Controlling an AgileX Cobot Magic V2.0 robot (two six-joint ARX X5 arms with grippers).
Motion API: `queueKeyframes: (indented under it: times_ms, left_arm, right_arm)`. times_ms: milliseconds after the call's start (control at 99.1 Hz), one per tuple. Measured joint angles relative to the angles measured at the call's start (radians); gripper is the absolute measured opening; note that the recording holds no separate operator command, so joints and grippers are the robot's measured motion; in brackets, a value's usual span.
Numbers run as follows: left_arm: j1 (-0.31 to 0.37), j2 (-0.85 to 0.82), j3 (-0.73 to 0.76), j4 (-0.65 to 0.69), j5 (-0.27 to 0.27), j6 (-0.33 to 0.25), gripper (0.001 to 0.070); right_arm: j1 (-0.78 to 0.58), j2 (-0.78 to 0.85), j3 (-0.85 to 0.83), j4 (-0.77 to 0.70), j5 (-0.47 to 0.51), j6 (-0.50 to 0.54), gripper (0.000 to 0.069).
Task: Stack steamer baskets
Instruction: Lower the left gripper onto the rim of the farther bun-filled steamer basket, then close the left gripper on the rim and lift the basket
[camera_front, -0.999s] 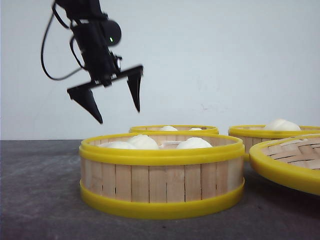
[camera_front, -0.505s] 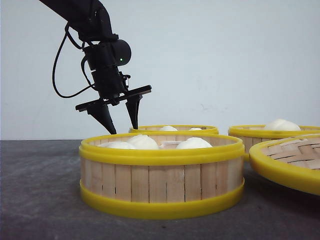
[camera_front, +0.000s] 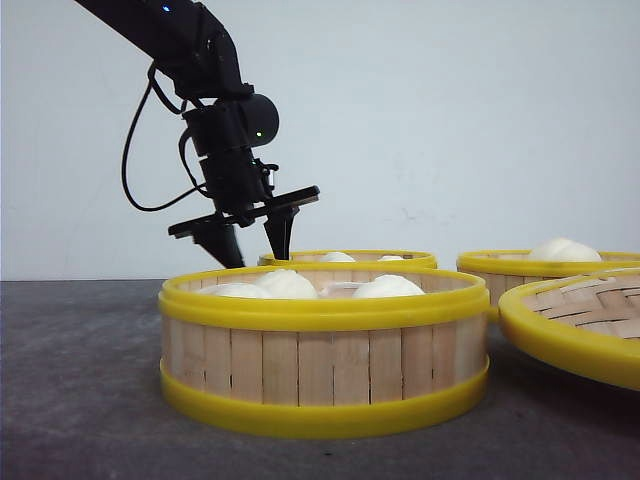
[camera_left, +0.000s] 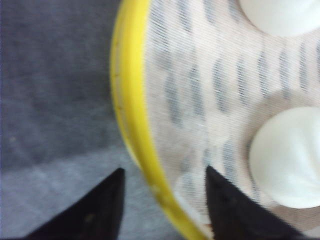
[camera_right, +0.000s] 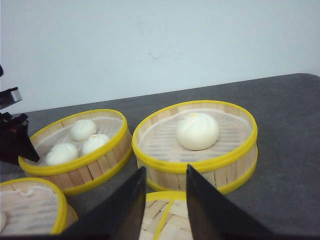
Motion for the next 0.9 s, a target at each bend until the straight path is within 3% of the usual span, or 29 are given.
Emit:
queueKeyframes:
  times_ms: [91,182,545,898]
  left_arm:
    - [-0.003,0.000,0.005,0.004,-0.019,-0.009,0.0077]
    - [0.001,0.002,0.005,0.029,-0.004,-0.006,0.0035]
    - [0.038,0.019,0.071,-0.011,-0.025,-0.003,0.0024]
    - [0.097,0.026,0.479,-0.216,-0.029,0.002,0.0024]
  right_arm:
    - [0.000,0.000,0.000,0.000,0.000,0.000,0.0147]
    - [0.000,0.000,0.000,0.000,0.001,0.000,0.0147]
    - [0.000,0.000,0.000,-0.005,0.002,0.000,0.0147]
    - [0.000,0.000,0.000,-0.006,0.002,0.002,0.0147]
